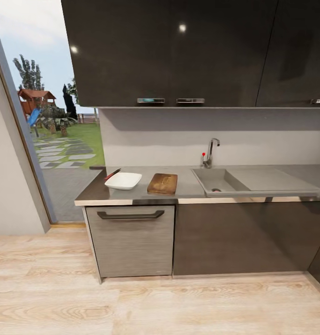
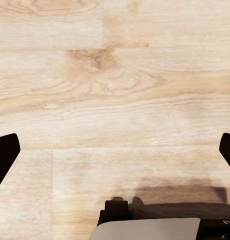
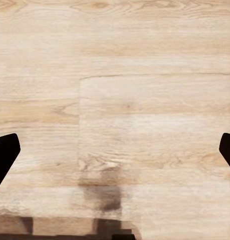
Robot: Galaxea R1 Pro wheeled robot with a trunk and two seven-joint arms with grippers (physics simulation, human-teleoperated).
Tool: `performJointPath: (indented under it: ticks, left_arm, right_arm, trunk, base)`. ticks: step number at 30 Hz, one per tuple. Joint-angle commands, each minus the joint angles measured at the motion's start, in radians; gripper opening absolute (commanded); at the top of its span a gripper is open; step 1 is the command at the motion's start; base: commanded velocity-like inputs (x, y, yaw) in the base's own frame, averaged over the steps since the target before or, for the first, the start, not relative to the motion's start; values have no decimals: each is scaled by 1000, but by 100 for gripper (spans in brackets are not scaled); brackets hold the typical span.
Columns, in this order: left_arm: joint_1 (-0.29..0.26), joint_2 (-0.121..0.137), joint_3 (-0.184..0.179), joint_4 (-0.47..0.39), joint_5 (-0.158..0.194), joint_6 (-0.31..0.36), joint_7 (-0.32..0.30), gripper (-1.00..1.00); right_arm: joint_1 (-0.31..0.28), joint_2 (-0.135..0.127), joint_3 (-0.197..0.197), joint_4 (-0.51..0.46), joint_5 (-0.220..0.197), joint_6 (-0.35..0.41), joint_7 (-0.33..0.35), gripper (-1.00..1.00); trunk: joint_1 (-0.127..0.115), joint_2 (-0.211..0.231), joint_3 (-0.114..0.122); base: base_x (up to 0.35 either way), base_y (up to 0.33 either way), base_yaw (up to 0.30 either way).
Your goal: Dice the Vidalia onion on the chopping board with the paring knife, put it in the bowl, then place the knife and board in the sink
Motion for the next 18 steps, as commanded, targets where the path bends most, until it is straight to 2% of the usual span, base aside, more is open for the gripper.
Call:
performJointPath:
  ticks: [1, 6, 15, 16, 18]
  left_arm:
    - [0, 0, 1, -1, 1, -2, 0, 100]
    - [0, 0, 1, -3, 1, -2, 1, 100]
    - [0, 0, 1, -3, 1, -2, 3, 100]
    - [0, -1, 1, -3, 1, -1, 4, 100]
    - [0, -3, 1, -2, 1, -2, 4, 100]
  right_arm:
    - [0, 0, 1, 1, 0, -3, -1, 100]
    - [0, -2, 0, 28, 1, -4, -1, 100]
    - [0, 3, 0, 254, -3, -3, -1, 100]
    - [0, 3, -1, 309, -4, -3, -1, 100]
    - [0, 2, -1, 324, -4, -3, -1, 100]
  trunk:
    - [0, 0, -1]
    - [0, 0, -1]
    - [-31, 56, 24]
    - [-35, 63, 27]
    - [-42, 77, 34]
  base:
    - [0, 0, 0]
    - [0, 0, 0]
    - [0, 0, 0]
    - [0, 0, 0]
    - [0, 0, 0]
